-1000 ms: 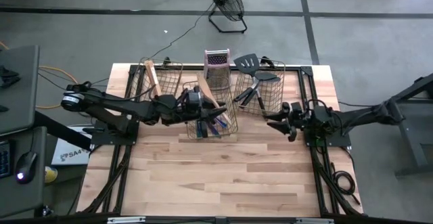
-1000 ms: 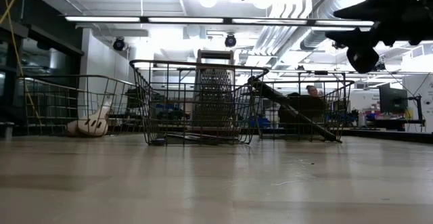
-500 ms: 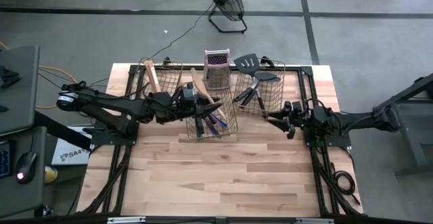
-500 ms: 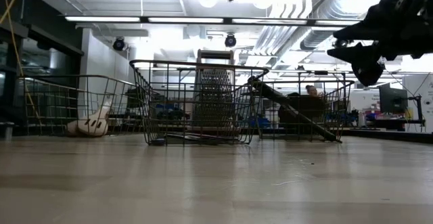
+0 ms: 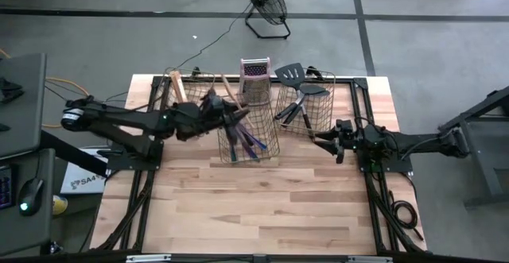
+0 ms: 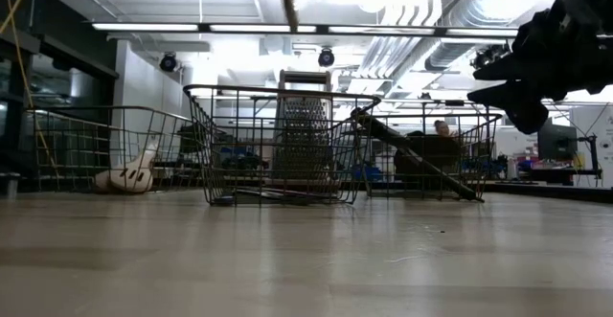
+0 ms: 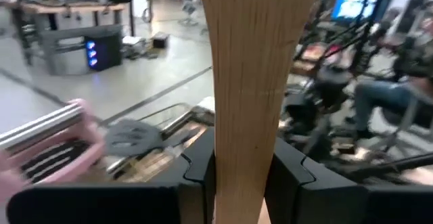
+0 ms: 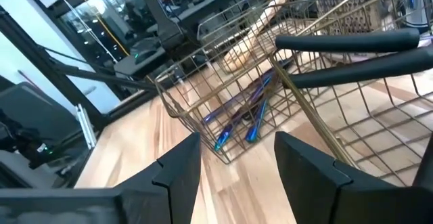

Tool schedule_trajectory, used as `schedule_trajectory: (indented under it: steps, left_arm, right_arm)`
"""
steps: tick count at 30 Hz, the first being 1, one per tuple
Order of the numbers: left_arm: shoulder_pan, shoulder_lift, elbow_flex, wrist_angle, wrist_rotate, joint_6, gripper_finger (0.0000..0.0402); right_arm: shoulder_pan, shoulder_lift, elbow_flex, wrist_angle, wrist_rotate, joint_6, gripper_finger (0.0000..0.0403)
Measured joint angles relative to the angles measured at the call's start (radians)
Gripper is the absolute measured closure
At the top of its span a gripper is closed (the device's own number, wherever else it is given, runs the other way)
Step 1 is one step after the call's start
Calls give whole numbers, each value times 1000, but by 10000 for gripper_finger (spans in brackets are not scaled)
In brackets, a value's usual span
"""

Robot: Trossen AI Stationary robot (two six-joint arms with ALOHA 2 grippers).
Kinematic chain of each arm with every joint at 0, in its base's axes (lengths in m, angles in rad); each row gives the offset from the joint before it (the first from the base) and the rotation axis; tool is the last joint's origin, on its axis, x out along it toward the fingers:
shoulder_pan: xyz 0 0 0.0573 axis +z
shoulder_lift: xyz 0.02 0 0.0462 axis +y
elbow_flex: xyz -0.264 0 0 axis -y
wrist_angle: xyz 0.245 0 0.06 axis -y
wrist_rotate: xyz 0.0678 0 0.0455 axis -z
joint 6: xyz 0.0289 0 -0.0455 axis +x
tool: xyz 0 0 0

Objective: Pick & Place Kitchen Items
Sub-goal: Put the brown serving spoon into the left wire basket

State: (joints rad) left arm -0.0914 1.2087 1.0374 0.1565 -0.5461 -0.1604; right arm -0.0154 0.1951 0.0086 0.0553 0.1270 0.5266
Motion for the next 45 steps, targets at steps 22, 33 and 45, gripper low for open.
schedule_trajectory:
  steps: [22, 33, 45]
  left_arm:
    - [333, -195, -1, -780, -277, -601, 324]
    - [698, -189, -1, -1048, 1, -685, 324]
    - [970, -137, -71, -1041, 315, -616, 324]
  right_arm:
    - [0, 11, -1, 0, 1, 0, 223]
    - [0, 11, -2, 0, 1, 0, 223]
    - [0, 11, -3, 0, 1, 0, 223]
